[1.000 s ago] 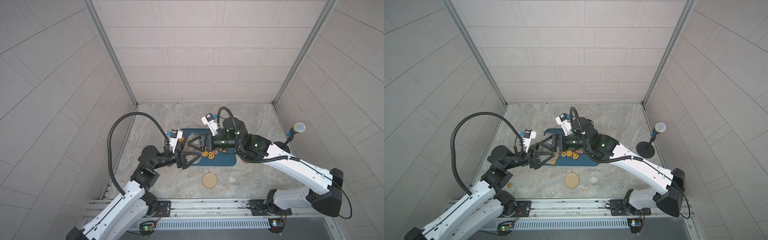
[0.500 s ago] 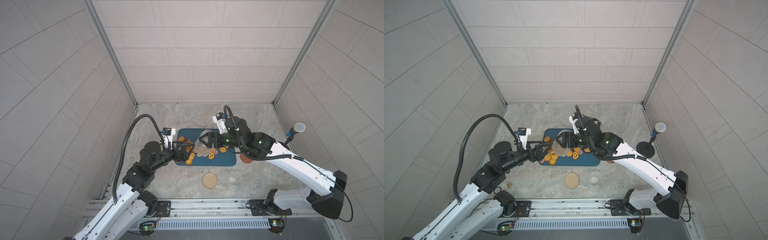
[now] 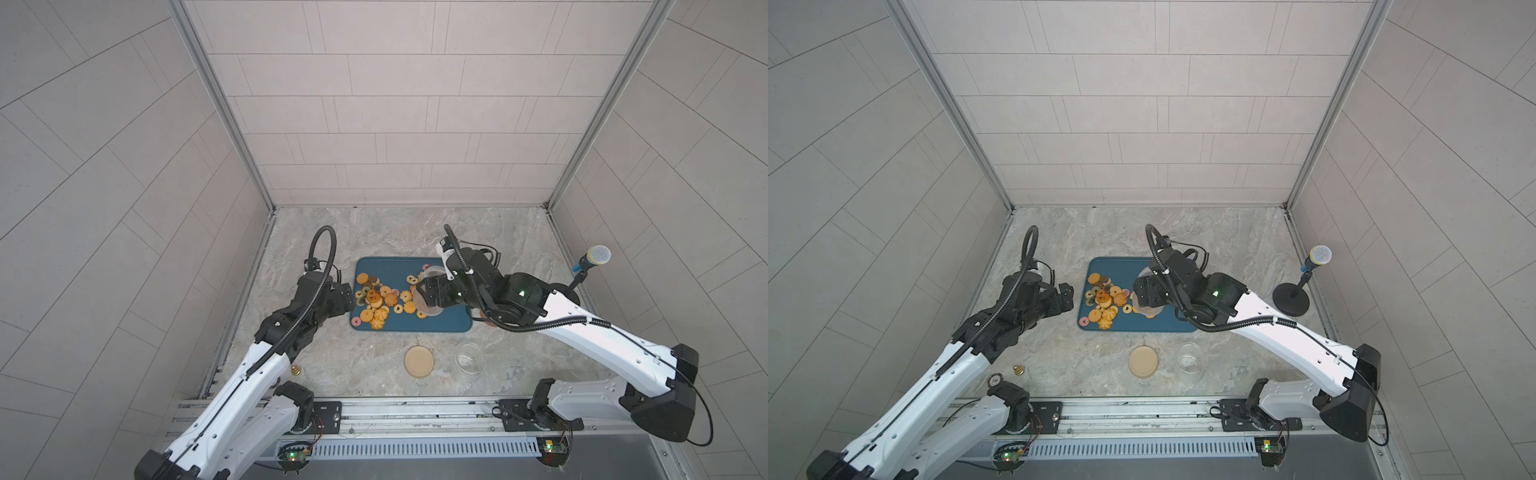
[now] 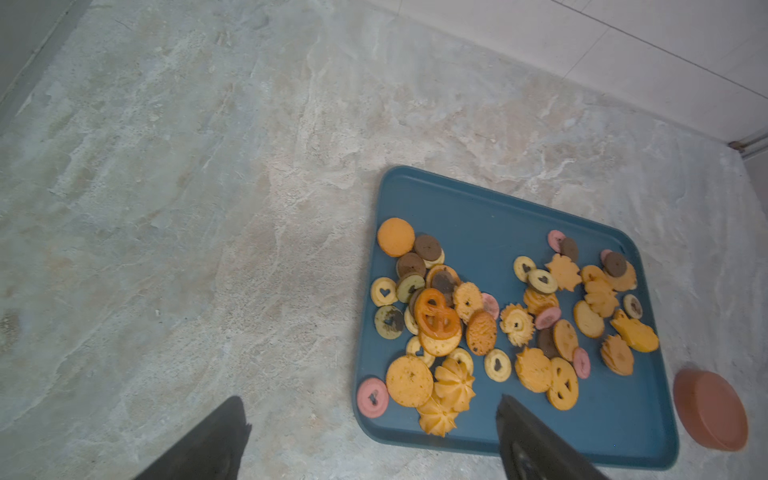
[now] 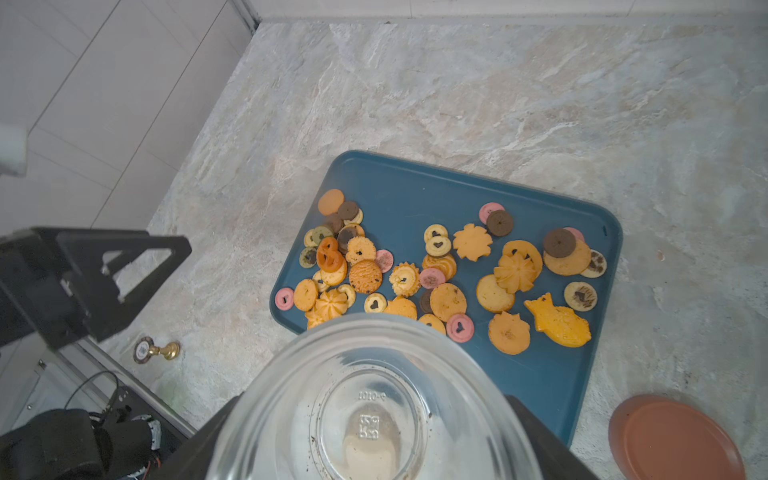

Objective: Pour the cookies out of the jar
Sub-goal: Place the jar at the center of the board.

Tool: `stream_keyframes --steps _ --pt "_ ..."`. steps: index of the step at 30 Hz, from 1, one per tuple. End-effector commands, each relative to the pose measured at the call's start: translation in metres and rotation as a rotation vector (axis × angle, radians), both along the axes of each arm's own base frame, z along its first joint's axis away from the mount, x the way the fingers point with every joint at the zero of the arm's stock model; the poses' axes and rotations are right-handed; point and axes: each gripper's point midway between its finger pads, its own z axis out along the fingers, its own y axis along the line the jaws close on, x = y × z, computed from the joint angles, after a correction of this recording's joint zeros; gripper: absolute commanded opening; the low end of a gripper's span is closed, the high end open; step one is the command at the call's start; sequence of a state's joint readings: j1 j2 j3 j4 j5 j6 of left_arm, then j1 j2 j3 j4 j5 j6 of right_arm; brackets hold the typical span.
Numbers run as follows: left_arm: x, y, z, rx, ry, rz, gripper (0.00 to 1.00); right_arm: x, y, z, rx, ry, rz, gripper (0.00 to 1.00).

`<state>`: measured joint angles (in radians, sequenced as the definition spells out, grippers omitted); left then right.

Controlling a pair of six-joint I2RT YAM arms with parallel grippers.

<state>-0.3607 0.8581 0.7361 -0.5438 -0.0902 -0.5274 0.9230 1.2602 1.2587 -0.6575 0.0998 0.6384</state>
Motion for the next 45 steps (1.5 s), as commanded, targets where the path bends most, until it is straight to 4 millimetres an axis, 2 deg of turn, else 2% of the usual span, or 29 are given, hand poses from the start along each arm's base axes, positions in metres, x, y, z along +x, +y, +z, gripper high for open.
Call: stream_keyframes --steps 1,5,9,16,22,26,34,41,43,44,45 --pt "0.010 -0.002 0.011 -0.056 -0.004 -0.003 0.95 -0.001 0.017 0.011 -0.014 -0.122 0.025 0.00" --pt "0.014 0.001 -0.004 -0.128 0.040 0.015 0.88 -0.020 0.046 0.001 -0.025 -0.223 0.109 0.00" --pt "0.014 0.005 -0.024 -0.184 0.095 0.042 0.84 -0.033 0.077 -0.025 -0.036 -0.239 0.190 0.00" --pt "0.018 0.005 -0.026 -0.215 0.106 0.045 0.81 -0.063 0.132 -0.060 -0.099 -0.288 0.360 0.00" --pt "0.019 0.005 -0.027 -0.222 0.107 0.048 0.81 -0.073 0.161 -0.093 -0.131 -0.264 0.445 0.00" --pt "0.019 0.005 -0.029 -0.225 0.112 0.046 0.81 -0.076 0.170 -0.107 -0.135 -0.253 0.468 0.00" --pt "0.019 0.005 -0.029 -0.231 0.113 0.046 0.80 -0.073 0.180 -0.122 -0.156 -0.247 0.478 0.00" --pt "0.019 0.005 -0.029 -0.233 0.116 0.043 0.80 -0.069 0.177 -0.140 -0.182 -0.212 0.452 0.00" --pt "0.018 0.005 -0.031 -0.233 0.121 0.045 0.80 -0.067 0.174 -0.142 -0.195 -0.212 0.442 0.12" --pt "0.018 0.005 -0.030 -0.232 0.119 0.045 0.80 -0.067 0.172 -0.141 -0.197 -0.215 0.437 0.22" --pt "0.018 0.006 -0.030 -0.230 0.119 0.048 0.80 -0.067 0.169 -0.141 -0.200 -0.217 0.432 0.37"
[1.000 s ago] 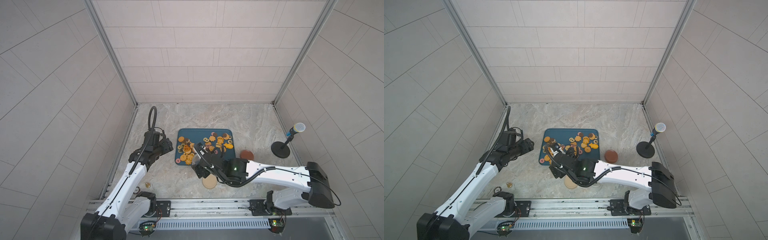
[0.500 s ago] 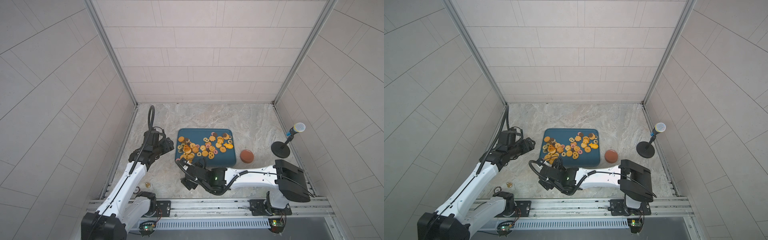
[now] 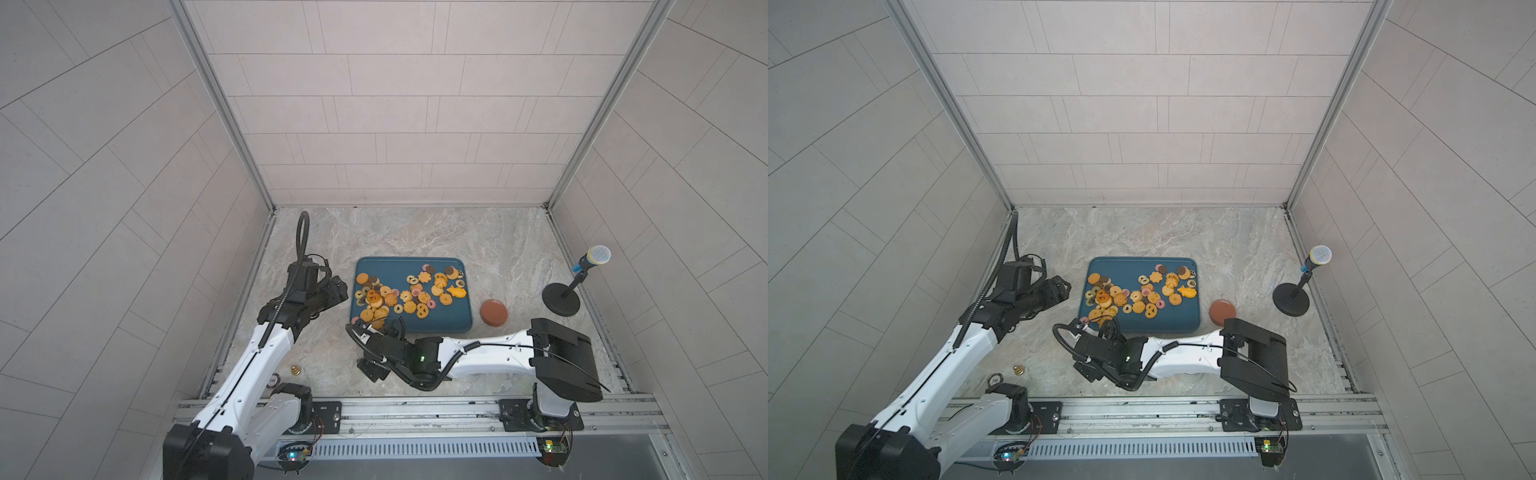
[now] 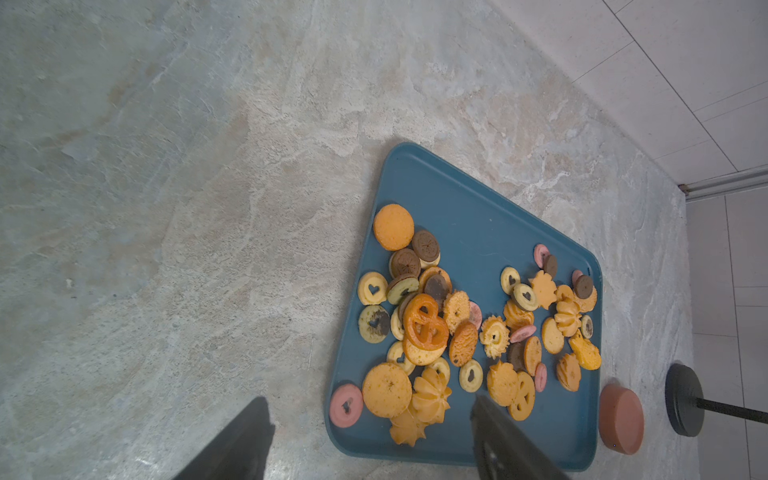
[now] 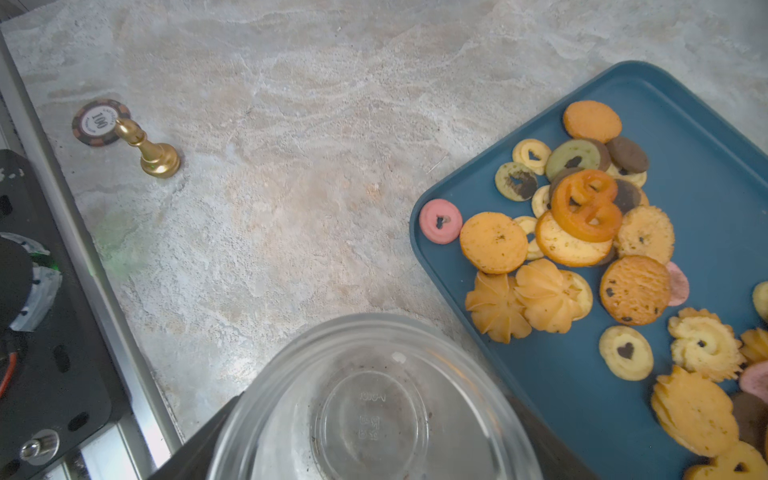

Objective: Pour the cookies out of the jar
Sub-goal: Place the jar at the center of the board.

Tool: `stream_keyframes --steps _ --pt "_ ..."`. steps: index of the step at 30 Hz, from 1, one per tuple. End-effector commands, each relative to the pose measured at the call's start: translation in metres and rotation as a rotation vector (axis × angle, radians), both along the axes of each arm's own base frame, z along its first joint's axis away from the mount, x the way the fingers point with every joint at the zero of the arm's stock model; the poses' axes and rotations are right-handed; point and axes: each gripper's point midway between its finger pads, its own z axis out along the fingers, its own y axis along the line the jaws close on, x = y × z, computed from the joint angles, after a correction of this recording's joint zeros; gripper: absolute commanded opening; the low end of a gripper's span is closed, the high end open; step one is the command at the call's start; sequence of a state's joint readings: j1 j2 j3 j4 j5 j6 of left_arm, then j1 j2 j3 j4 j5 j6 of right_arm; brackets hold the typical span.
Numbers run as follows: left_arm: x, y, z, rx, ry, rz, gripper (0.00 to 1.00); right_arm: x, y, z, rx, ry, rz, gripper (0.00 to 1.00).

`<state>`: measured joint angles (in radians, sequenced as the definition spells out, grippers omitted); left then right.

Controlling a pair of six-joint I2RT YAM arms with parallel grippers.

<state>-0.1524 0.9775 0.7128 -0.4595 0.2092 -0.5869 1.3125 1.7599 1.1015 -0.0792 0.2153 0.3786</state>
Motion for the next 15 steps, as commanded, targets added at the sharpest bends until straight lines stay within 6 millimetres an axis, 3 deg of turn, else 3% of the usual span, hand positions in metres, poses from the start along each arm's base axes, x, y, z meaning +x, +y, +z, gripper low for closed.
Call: stream_keyframes --steps 1,2,3,4,11,15 --pt "0.000 0.003 -0.002 0.005 -0.001 0.010 0.80 0.010 0.002 0.024 0.061 -0.042 -0.044 0.58" --pt "0.000 0.004 -0.002 0.008 0.000 0.013 0.80 0.010 0.000 0.025 0.062 -0.044 -0.046 0.79" --pt "0.000 0.004 -0.001 0.008 -0.002 0.011 0.80 0.010 -0.002 0.028 0.067 -0.048 -0.050 0.94" --pt "-0.001 0.004 -0.001 0.009 -0.002 0.012 0.80 0.010 -0.004 0.030 0.070 -0.051 -0.055 1.00" --pt "-0.001 0.004 -0.001 0.013 -0.001 0.011 0.80 0.011 -0.012 0.048 0.092 -0.066 -0.073 1.00" --pt "-0.002 0.005 -0.001 0.019 -0.001 0.011 0.80 0.015 -0.029 0.074 0.103 -0.107 -0.111 1.00"
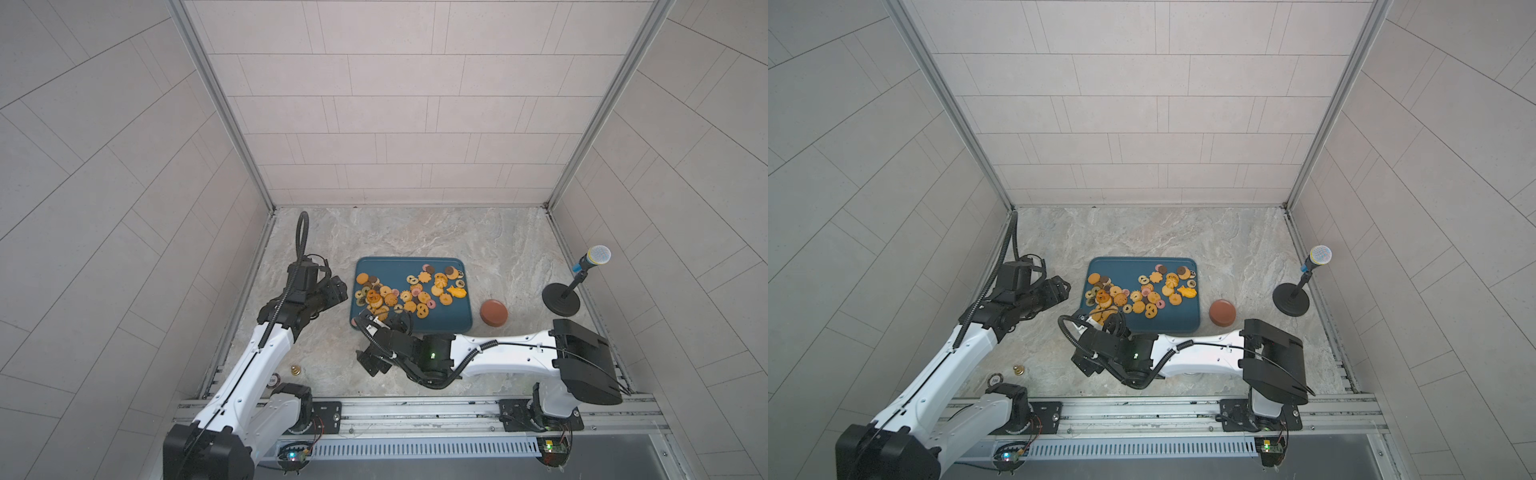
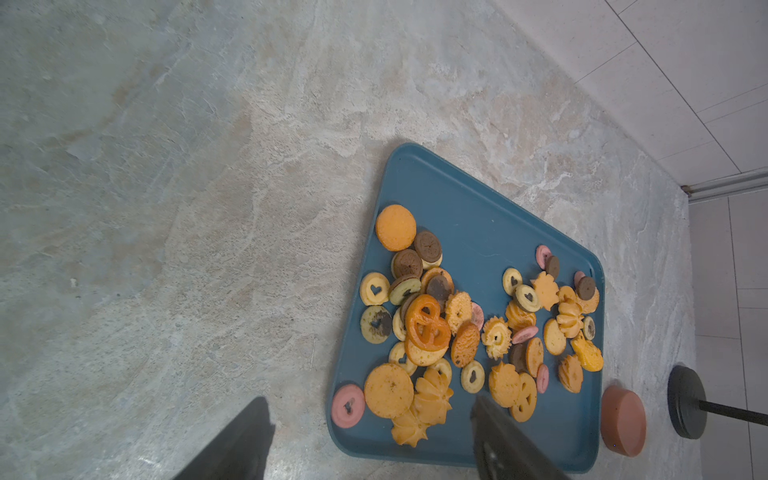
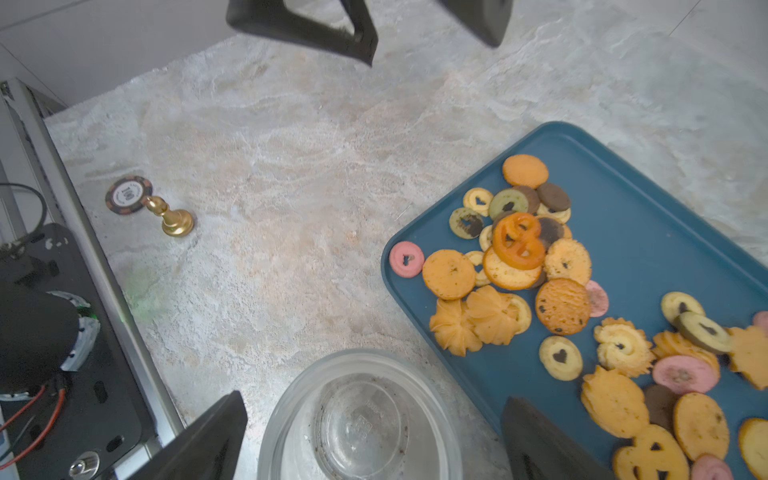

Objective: Pour the cookies out of the jar
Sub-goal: Place the jar at the center of the board, then reset both arms

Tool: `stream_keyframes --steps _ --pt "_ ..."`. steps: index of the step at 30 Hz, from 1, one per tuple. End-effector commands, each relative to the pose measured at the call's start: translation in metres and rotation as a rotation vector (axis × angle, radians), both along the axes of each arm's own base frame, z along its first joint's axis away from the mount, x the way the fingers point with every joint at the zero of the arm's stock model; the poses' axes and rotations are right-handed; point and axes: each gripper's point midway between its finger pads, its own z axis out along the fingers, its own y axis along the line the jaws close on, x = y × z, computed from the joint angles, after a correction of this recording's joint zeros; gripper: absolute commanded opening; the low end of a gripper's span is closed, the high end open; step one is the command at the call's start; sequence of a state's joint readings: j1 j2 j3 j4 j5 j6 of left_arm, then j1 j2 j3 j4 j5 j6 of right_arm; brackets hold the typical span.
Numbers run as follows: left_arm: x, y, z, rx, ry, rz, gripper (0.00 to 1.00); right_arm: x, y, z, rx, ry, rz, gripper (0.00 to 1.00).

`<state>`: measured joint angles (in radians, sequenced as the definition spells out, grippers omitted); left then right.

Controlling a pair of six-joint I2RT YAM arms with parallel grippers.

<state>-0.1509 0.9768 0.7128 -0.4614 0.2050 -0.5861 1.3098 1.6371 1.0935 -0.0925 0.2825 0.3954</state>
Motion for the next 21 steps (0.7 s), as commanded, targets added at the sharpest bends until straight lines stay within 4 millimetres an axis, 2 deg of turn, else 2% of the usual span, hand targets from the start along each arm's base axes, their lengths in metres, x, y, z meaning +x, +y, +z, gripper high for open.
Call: stream_keyframes --steps 1,4,7,11,13,15,17,18,21 --pt "-0.002 0.004 -0.001 0.018 -0.002 0.007 0.80 0.008 -0.024 0.035 0.017 -0.061 -0.068 1.00" --pt "-0.002 0.006 -0.002 0.022 0.000 0.012 0.80 0.013 -0.050 0.069 0.034 -0.123 -0.121 1.00" --pt "-0.001 0.007 0.000 0.026 -0.005 0.016 0.80 0.021 -0.093 0.102 0.044 -0.192 -0.208 1.00" --pt "0.000 0.006 0.002 0.021 -0.015 0.020 0.80 0.046 -0.176 0.129 0.009 -0.251 -0.429 1.00" --pt "0.002 0.006 0.004 0.012 -0.023 0.027 0.80 0.058 -0.222 0.133 -0.045 -0.287 -0.559 1.00" --pt "0.006 0.003 0.011 -0.004 -0.045 0.025 0.80 0.067 -0.262 0.124 -0.137 -0.313 -0.649 1.00" --pt "0.013 0.001 0.019 -0.014 -0.079 0.021 0.80 0.067 -0.290 0.110 -0.247 -0.394 -0.686 1.00" --pt "0.017 0.002 0.026 -0.007 -0.101 0.022 0.80 0.067 -0.304 0.110 -0.264 -0.426 -0.721 1.00" --pt "0.029 0.014 0.041 0.071 -0.160 0.050 0.81 0.073 -0.341 0.103 -0.234 -0.389 -0.835 1.00"
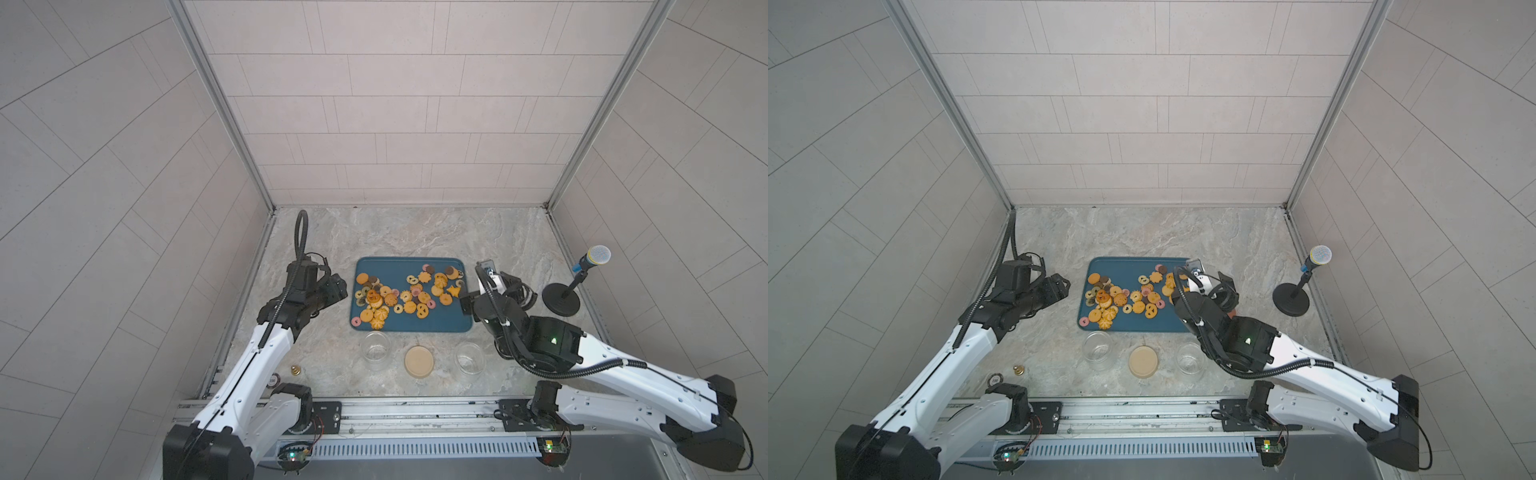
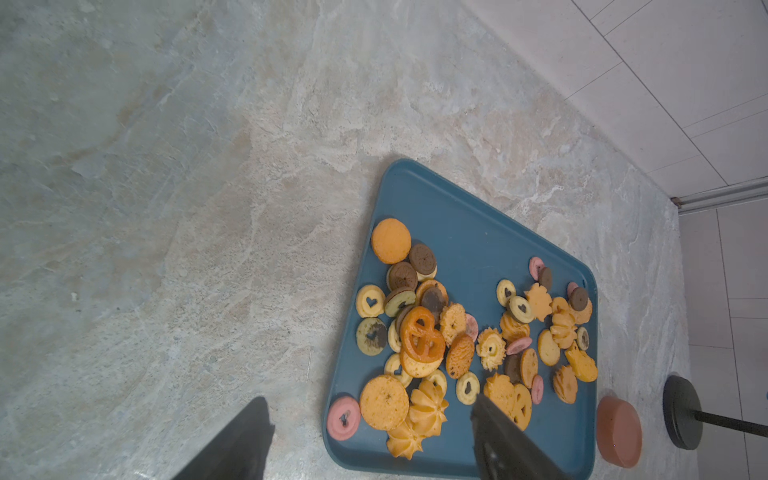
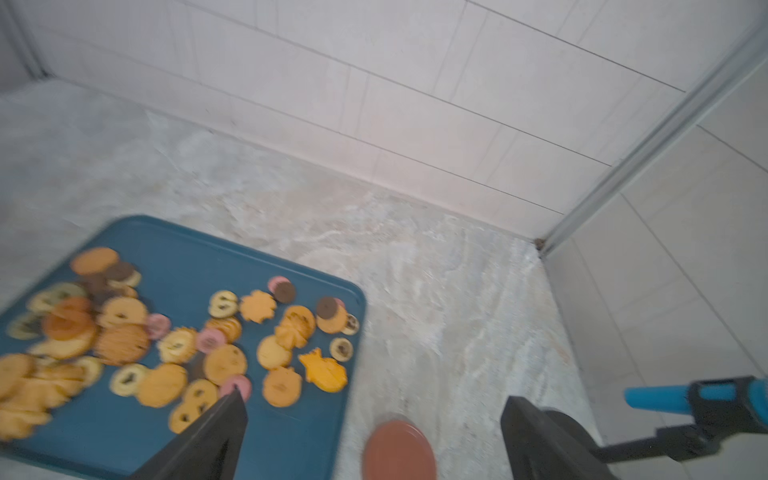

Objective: Pour the cookies out of the jar
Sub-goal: Reset both arms

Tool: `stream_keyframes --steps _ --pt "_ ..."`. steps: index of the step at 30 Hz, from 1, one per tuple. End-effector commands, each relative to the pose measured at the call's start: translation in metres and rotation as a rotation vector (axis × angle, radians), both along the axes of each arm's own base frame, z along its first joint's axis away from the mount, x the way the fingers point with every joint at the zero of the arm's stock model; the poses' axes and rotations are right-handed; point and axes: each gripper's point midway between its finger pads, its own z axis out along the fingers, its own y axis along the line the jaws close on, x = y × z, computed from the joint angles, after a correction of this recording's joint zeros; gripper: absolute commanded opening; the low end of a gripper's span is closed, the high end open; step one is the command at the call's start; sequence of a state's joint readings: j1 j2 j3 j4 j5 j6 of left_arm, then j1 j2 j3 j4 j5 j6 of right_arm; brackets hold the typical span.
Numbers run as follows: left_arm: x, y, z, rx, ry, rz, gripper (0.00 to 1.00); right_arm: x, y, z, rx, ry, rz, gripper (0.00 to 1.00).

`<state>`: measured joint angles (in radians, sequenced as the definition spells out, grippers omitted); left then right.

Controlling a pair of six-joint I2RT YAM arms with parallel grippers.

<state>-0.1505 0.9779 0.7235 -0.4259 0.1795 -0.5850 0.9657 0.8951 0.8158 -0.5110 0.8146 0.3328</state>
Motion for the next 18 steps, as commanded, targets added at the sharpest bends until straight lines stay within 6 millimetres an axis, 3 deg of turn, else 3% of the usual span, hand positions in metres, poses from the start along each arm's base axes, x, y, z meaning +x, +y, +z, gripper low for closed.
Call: stream_keyframes --steps 1,6,9,13,16,18 --pt "0.023 0.019 0.035 0.100 -0.127 0.061 0.81 0.007 -0.049 0.000 -0.035 -0.007 -0.155 1.00" --pt "0.034 0.074 0.039 0.381 -0.187 0.258 0.81 0.035 -0.088 -0.022 0.052 0.042 -0.321 1.00" --pt "0.040 0.095 0.029 0.560 -0.241 0.289 0.93 0.054 -0.101 -0.042 0.131 0.085 -0.359 1.00" --pt "0.034 0.131 0.024 0.765 -0.308 0.450 1.00 0.071 -0.115 -0.046 0.017 0.005 -0.404 1.00" --pt "0.035 0.141 0.014 0.794 -0.344 0.486 1.00 0.077 -0.133 -0.059 -0.013 -0.008 -0.477 1.00" --pt "0.040 0.146 0.001 0.792 -0.345 0.482 1.00 0.075 -0.148 -0.079 -0.009 0.008 -0.527 1.00"
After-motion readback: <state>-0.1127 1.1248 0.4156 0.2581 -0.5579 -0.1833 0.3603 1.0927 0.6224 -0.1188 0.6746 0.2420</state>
